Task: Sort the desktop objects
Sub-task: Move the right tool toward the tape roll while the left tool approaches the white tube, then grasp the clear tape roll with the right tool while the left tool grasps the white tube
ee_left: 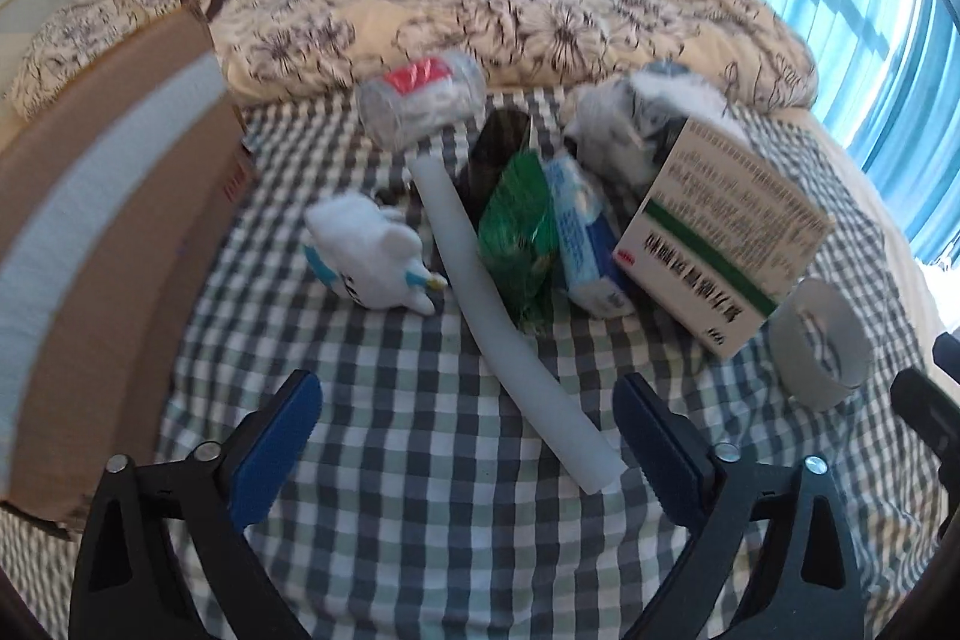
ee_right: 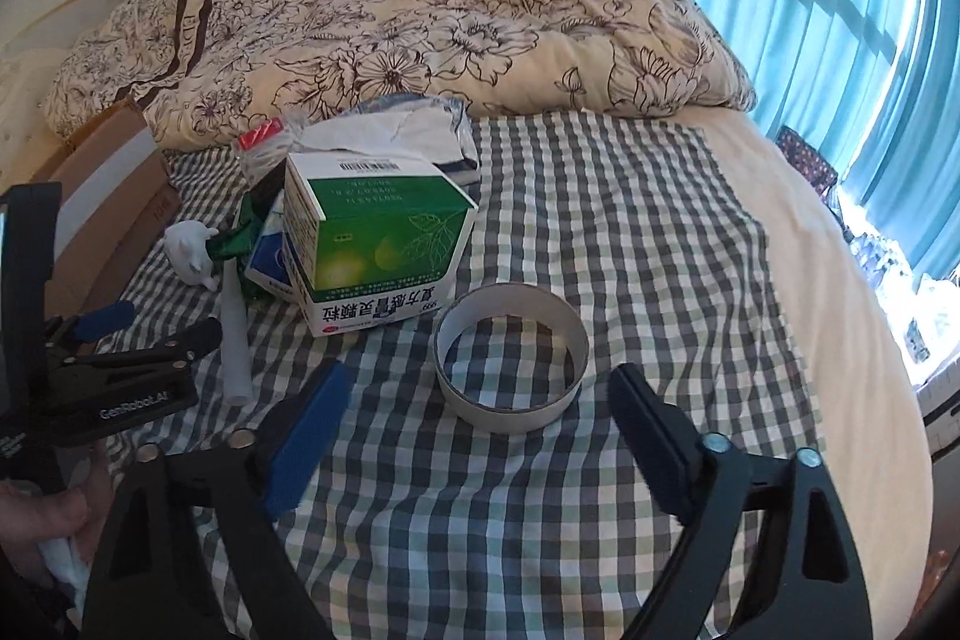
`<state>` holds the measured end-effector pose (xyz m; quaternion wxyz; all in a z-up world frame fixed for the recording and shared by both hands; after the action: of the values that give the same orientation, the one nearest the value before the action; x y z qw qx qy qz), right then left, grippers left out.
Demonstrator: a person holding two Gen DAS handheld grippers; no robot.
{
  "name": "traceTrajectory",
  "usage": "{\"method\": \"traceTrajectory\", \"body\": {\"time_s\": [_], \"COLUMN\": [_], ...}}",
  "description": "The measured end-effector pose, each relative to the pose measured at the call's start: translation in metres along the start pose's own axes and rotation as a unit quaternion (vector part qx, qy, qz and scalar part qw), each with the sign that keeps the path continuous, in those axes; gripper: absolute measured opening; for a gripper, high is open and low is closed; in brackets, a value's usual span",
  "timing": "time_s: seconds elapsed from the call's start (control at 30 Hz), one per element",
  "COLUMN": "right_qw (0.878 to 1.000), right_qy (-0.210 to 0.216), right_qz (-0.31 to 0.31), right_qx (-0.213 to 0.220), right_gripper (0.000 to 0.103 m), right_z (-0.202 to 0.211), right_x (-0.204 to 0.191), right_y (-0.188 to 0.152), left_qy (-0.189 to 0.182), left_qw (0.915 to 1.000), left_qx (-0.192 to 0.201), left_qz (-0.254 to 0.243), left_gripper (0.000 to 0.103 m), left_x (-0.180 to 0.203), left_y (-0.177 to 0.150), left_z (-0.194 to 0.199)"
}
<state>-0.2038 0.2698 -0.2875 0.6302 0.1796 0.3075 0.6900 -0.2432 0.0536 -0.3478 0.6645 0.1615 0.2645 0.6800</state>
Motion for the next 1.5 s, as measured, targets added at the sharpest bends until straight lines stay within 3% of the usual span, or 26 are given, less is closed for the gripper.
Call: {"method": "traceTrajectory", "body": {"time_s": [0.23, 0.3, 0.43, 0.57, 0.73, 0.93, 1.0, 1.1, 1.5], "right_qw": [1.000, 1.000, 0.999, 0.999, 0.998, 0.997, 0.998, 0.997, 0.996], "right_qy": [0.018, 0.023, 0.024, 0.029, 0.034, 0.039, 0.035, 0.050, 0.075], "right_qz": [0.000, -0.003, 0.005, 0.004, 0.007, -0.001, -0.005, -0.018, -0.042], "right_qx": [-0.017, -0.021, -0.026, -0.033, -0.043, -0.061, -0.060, -0.062, -0.022], "right_gripper": [0.056, 0.047, 0.046, 0.046, 0.046, 0.045, 0.019, 0.011, 0.005], "right_z": [-0.024, -0.029, -0.036, -0.045, -0.056, -0.074, -0.075, -0.075, -0.029], "right_x": [0.002, 0.001, 0.001, 0.002, 0.002, 0.001, 0.002, -0.001, -0.015], "right_y": [-0.004, -0.004, -0.007, -0.009, -0.010, -0.014, -0.014, -0.016, -0.006], "left_qy": [-0.001, -0.003, 0.003, -0.006, -0.023, -0.042, -0.043, -0.045, -0.039], "left_qw": [0.9999, 0.9998, 0.9998, 0.9996, 0.9996, 0.9991, 0.9991, 0.9989, 0.9983], "left_qx": [-0.015, -0.019, -0.016, 0.000, 0.002, 0.003, 0.007, 0.009, 0.042], "left_qz": [-0.004, -0.004, -0.007, -0.027, -0.015, 0.002, 0.001, 0.008, 0.011], "left_gripper": [0.089, 0.083, 0.067, 0.030, 0.020, 0.015, 0.014, 0.014, 0.013], "left_x": [0.014, 0.018, 0.021, 0.031, 0.026, 0.015, 0.014, 0.008, -0.014], "left_y": [-0.004, -0.003, -0.002, -0.001, -0.002, -0.001, -0.001, 0.000, 0.010], "left_z": [-0.025, -0.031, -0.039, -0.033, -0.029, -0.023, -0.020, -0.018, 0.022]}}
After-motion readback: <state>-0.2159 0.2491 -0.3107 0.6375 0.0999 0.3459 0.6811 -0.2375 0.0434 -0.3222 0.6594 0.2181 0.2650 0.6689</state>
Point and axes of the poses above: each gripper's, at about its wrist camera, not at the fingertips, and z roughly against the way its jaws point, x to its right, y to its top, the point moved 8 cm from there along -z, roughly the way its jaws point, and after that the axes turned 11 degrees about y, right-handed, at the moved point
